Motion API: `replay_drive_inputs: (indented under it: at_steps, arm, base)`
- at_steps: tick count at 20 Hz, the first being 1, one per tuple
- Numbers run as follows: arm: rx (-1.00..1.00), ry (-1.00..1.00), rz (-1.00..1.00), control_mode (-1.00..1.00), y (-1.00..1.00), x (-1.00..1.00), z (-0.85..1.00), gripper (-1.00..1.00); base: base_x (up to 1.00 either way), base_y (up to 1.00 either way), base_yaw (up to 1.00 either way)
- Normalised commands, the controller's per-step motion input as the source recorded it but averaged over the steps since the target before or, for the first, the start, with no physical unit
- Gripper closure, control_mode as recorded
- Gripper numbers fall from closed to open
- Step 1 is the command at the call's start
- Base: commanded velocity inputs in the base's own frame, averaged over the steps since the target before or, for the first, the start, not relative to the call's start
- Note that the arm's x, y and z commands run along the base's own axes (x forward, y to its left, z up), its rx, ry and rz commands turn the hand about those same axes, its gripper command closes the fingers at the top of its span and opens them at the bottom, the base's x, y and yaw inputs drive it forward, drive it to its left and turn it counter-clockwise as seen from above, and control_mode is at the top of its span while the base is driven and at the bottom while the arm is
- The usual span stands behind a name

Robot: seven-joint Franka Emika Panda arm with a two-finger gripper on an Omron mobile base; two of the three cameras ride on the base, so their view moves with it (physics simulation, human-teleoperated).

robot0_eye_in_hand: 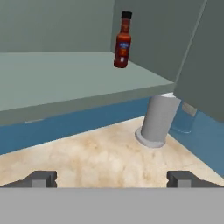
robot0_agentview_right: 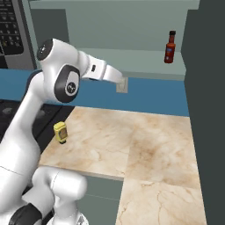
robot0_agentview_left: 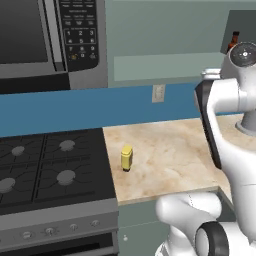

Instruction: Take 2 condiments from the cabinet and move them on the counter near the stove.Make sure the condiments are lined up with each other, next to each other.

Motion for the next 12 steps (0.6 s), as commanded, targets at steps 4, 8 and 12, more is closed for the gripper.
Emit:
replay_drive_inputs:
  at_steps: [4,8,12]
  arm:
    - [0.05,0.00,-0.13,-1.00,-0.55,0.33,0.02,-1.00]
    - [0.03,-0.06,-0.08,-1.00,-0.41,0.31,0.00,-1.00]
    - [0.02,-0.07,-0.05,-1.00,-0.34,0.28,0.02,-1.00]
  base:
    - [0.00,0.00,0.00]
    - [0.00,0.00,0.00]
    - [0.00,0.00,0.00]
